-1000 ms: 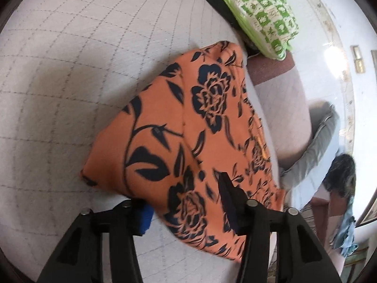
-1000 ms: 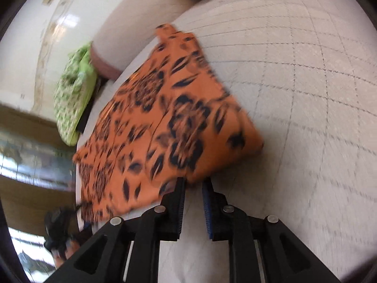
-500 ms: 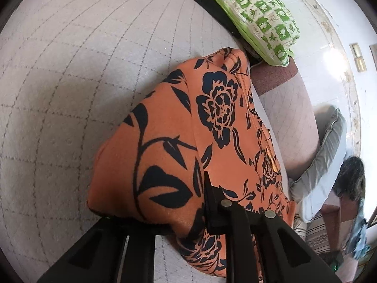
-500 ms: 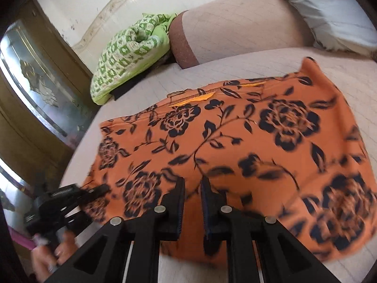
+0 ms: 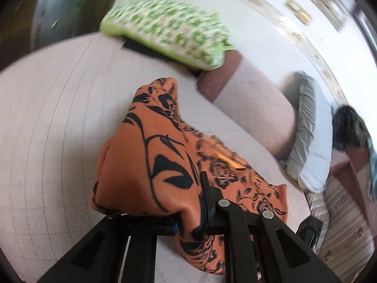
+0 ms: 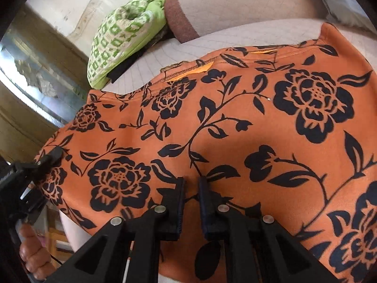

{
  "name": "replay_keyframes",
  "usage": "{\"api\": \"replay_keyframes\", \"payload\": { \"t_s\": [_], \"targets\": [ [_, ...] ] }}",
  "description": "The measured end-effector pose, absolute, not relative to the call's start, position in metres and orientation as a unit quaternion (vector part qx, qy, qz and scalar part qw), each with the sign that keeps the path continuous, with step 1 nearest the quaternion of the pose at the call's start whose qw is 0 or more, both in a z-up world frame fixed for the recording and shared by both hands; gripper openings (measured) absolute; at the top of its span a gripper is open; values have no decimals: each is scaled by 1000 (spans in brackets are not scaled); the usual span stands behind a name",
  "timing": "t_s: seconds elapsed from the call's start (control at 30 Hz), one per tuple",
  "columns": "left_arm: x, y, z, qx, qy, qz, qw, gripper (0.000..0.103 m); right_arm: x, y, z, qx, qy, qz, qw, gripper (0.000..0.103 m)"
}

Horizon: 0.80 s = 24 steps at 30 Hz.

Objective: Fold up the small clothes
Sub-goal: 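Lift the folded edge with both tools and fold it over again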

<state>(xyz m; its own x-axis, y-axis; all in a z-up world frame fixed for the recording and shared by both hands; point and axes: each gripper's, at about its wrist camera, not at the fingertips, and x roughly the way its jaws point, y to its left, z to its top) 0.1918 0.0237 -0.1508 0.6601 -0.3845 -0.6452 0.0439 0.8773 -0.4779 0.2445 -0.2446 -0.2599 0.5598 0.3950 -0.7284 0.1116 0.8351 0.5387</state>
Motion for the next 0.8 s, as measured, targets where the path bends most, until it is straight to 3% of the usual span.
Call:
{"api": "replay_keyframes", "payload": {
  "t_s": [0.23, 0.43, 0.7, 0.8],
  "targets": [
    [172, -50, -110, -136, 374, -172, 901, 15, 210, -303, -228, 361, 407, 56, 837, 13],
    [155, -137, -109, -64, 384, -228, 892, 15, 165, -379, -207, 426, 332, 17, 841, 13],
    [131, -267, -195, 46, 467, -309, 827, 15, 114, -465, -201, 485, 274, -22, 830, 17],
    [132, -272, -220, 59, 501, -302, 809, 24, 118, -478, -210, 495, 290, -19, 819, 17]
  ]
}}
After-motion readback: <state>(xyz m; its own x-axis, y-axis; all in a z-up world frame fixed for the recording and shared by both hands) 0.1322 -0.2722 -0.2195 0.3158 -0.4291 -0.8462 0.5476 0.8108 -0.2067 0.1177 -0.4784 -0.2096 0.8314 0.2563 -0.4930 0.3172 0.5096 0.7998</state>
